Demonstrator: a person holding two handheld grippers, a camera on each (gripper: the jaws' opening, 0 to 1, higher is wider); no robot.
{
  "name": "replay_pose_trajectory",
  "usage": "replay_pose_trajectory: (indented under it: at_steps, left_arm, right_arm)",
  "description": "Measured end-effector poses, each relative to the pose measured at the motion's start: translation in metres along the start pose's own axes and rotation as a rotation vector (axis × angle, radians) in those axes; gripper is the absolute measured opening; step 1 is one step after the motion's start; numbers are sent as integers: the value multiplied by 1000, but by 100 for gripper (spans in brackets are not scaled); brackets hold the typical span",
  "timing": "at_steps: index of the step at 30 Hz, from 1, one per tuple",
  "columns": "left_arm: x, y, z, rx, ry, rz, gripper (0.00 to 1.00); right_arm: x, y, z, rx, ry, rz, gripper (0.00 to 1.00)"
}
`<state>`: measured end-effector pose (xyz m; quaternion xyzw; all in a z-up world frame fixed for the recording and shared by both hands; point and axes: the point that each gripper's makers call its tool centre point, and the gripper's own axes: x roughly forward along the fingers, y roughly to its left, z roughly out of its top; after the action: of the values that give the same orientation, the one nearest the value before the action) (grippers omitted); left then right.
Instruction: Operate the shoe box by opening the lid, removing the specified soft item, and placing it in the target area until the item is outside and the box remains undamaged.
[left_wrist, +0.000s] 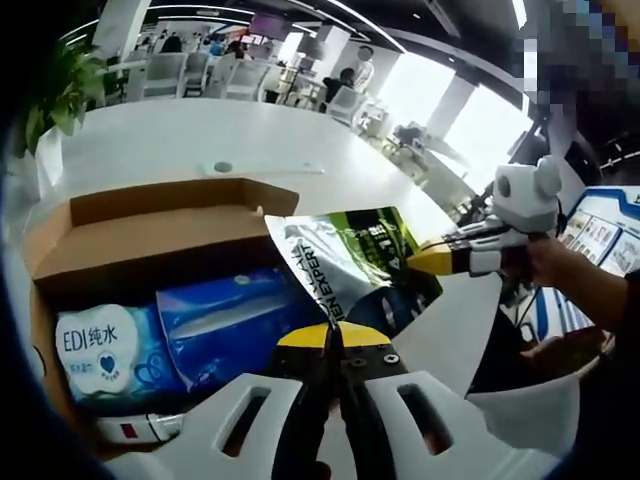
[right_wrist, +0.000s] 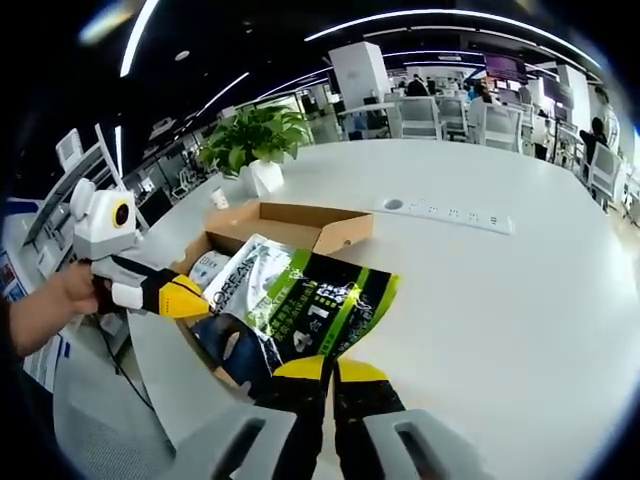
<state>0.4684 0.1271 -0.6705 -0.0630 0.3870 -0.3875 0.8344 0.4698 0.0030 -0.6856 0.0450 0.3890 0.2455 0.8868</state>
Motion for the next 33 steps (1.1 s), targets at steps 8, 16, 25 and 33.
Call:
replay_pose_trajectory:
  at_steps: [8, 16, 25, 33]
  left_arm:
    - [11, -13, 4, 9, 9, -25, 0]
    - [22, -26, 6, 24, 20, -46, 0]
    - [37, -40, 7, 39, 34, -59, 1]
    - [51, -47, 1, 56, 67, -63, 1]
  right_arm:
    - [-8, -11, -3, 9, -1, -23, 0]
    - [-16, -24, -7, 16, 3, -48, 0]
    - [-20, -41, -13, 28, 7, -75, 0]
    - [-20, -54, -24, 42, 19, -93, 0]
